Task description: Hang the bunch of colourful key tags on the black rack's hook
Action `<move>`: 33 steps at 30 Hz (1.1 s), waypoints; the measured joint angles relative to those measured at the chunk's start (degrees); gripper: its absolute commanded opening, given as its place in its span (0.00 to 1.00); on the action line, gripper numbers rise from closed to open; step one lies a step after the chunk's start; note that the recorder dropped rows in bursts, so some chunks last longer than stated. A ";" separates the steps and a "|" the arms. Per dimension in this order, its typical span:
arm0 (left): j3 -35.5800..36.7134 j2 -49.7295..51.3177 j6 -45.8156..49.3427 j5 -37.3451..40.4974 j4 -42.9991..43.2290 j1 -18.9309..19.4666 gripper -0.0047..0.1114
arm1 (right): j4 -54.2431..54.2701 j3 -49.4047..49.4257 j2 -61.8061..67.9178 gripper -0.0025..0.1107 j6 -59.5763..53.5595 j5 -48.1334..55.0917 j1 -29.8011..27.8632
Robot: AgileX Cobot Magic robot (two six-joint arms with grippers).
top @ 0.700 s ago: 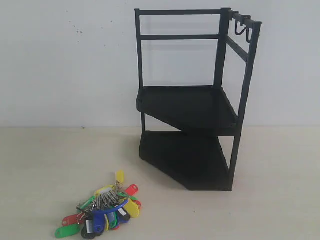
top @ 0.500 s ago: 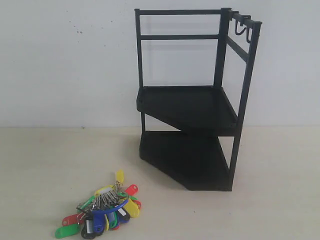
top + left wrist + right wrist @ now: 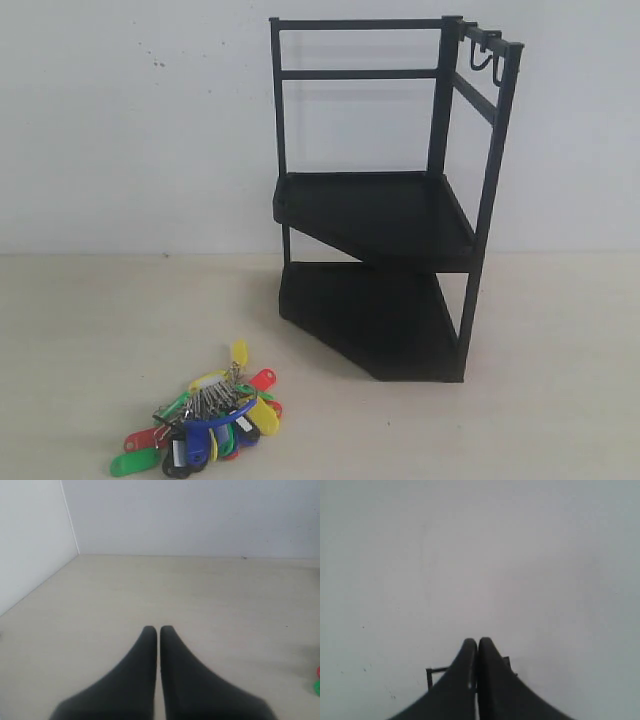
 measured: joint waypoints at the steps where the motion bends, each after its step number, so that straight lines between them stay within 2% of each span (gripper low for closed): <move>1: 0.00 0.00 0.00 0.00 0.00 0.00 0.08 | 0.00 -3.24 1.26 0.02 1.48 2.80 0.00; 3: 0.00 0.00 0.00 0.00 0.00 0.00 0.08 | 0.00 -9.27 4.45 0.02 3.47 9.97 0.00; 8: 0.00 0.00 0.00 0.00 0.00 0.00 0.08 | 0.85 -22.72 15.80 0.02 4.95 38.52 0.00; 12: 0.00 0.00 0.00 0.00 0.00 0.00 0.08 | 2.35 -24.95 24.66 0.02 5.13 58.50 0.00; 15: 0.00 0.00 0.00 0.00 0.00 0.00 0.08 | 4.84 -24.95 30.00 0.02 4.13 66.34 0.00; 17: 0.00 0.00 0.00 0.00 0.00 0.00 0.08 | 9.26 -24.61 33.39 0.02 -1.06 68.06 0.77; 20: 0.00 0.00 0.00 0.00 0.00 0.00 0.08 | 22.65 -23.61 40.02 0.02 -14.93 69.01 2.97; 24: 0.00 0.00 0.00 0.00 0.00 0.00 0.08 | 37.05 -23.49 50.32 0.02 -26.32 66.55 5.92; 33: 0.00 0.00 0.00 0.00 0.00 0.00 0.08 | 52.60 -25.42 74.83 0.02 -37.65 47.99 17.68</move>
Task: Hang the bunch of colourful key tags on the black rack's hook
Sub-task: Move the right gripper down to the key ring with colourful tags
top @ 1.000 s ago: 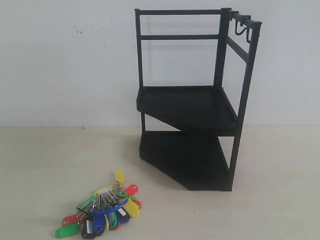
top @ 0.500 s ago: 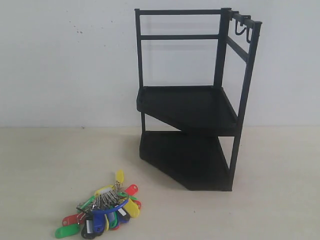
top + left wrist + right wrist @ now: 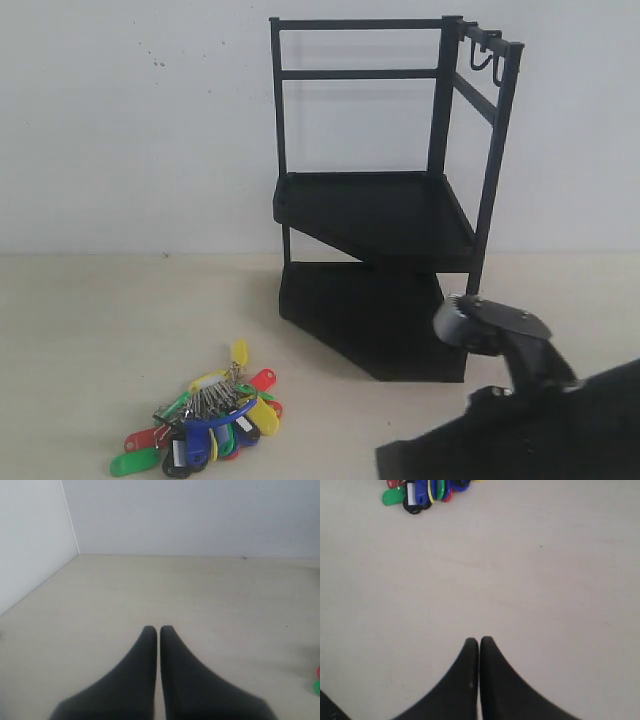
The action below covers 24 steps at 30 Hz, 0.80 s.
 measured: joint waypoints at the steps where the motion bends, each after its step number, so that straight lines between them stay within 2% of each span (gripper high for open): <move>1: 0.00 0.00 0.00 0.00 0.00 0.00 0.08 | 1.25 -1.08 2.28 0.02 -0.25 -1.69 1.29; 3: 0.00 0.00 0.00 0.00 0.00 0.00 0.08 | 3.12 -3.43 6.12 0.02 -0.50 -4.49 3.08; 5: 0.00 0.00 0.00 0.00 0.00 0.00 0.08 | 4.57 -6.41 10.17 0.07 -0.47 -6.69 4.08; 8: 0.00 0.00 0.00 0.00 0.00 0.00 0.08 | 6.28 -10.80 15.37 0.26 -0.47 -7.68 4.48; 11: 0.00 0.00 0.00 0.00 0.00 0.00 0.08 | 8.12 -14.77 19.85 0.50 -0.56 -7.03 4.48; 12: 0.00 0.00 0.00 0.00 0.00 0.00 0.08 | 9.18 -16.12 21.17 0.53 -0.59 -6.74 4.48; 14: 0.00 0.00 0.00 0.00 0.00 0.00 0.08 | 11.46 -18.33 23.54 0.52 -0.69 -6.27 4.48; 18: 0.00 0.00 0.00 0.00 0.00 0.00 0.08 | 15.17 -23.60 29.06 0.41 -0.17 -4.53 4.48; 24: 0.00 0.00 0.00 0.00 0.00 0.00 0.08 | 22.92 -29.61 36.58 0.40 0.16 -1.81 4.48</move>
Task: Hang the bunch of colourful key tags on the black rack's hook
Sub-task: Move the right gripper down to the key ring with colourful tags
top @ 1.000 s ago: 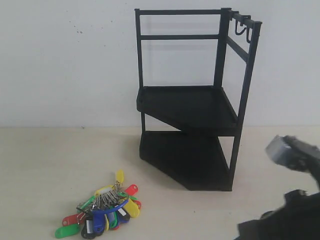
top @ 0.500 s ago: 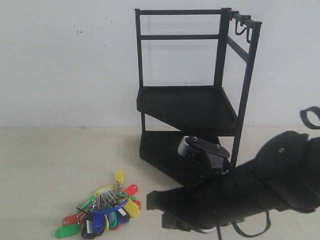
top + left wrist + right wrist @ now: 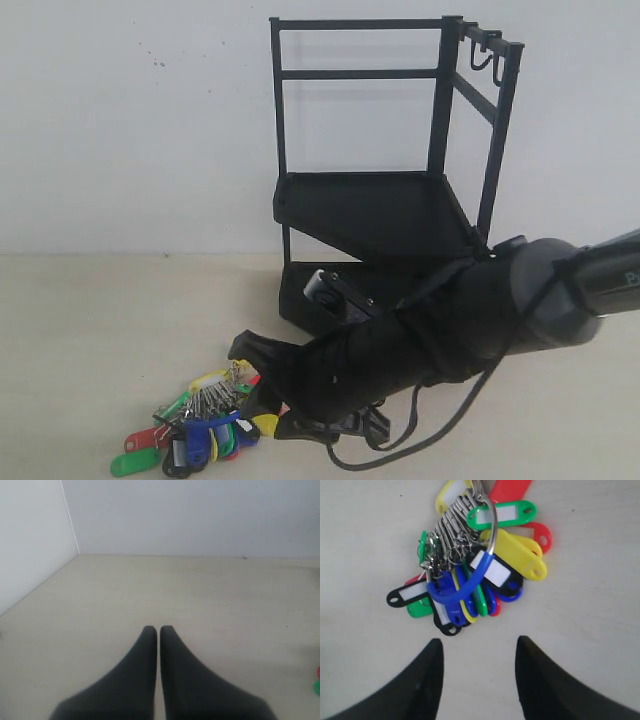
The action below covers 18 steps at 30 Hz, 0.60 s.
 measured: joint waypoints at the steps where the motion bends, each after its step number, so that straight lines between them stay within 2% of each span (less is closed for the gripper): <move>1: 0.00 0.00 0.00 0.00 0.00 0.00 0.08 | 0.51 -0.78 0.61 0.40 0.00 0.35 0.00; 5: 0.00 0.00 0.00 0.00 0.00 0.00 0.08 | 4.20 -2.86 2.33 0.40 -0.56 1.46 0.18; 18: 0.00 0.00 0.00 0.00 0.00 0.00 0.08 | 11.98 -6.70 6.67 0.40 -2.30 -5.29 4.13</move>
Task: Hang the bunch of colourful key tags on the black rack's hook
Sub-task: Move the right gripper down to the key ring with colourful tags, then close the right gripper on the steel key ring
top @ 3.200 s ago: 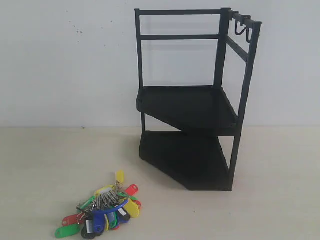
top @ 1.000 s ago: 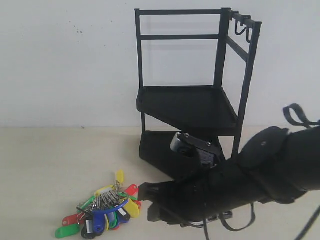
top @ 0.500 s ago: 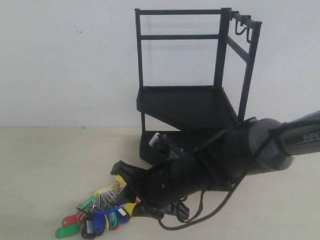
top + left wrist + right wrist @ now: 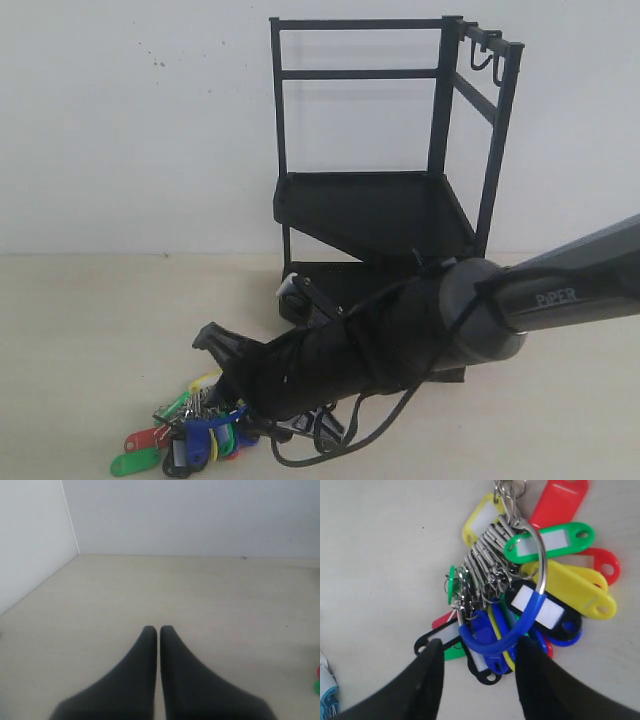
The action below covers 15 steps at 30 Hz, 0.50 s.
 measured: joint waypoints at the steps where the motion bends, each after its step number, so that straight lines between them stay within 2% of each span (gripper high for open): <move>1: 0.00 0.00 0.00 0.00 0.00 0.00 0.08 | 0.87 -0.03 0.44 0.40 0.09 -0.41 0.29; 15: 0.00 0.00 0.00 0.00 0.00 0.00 0.08 | 6.93 -1.14 3.11 0.40 -0.04 -6.15 0.53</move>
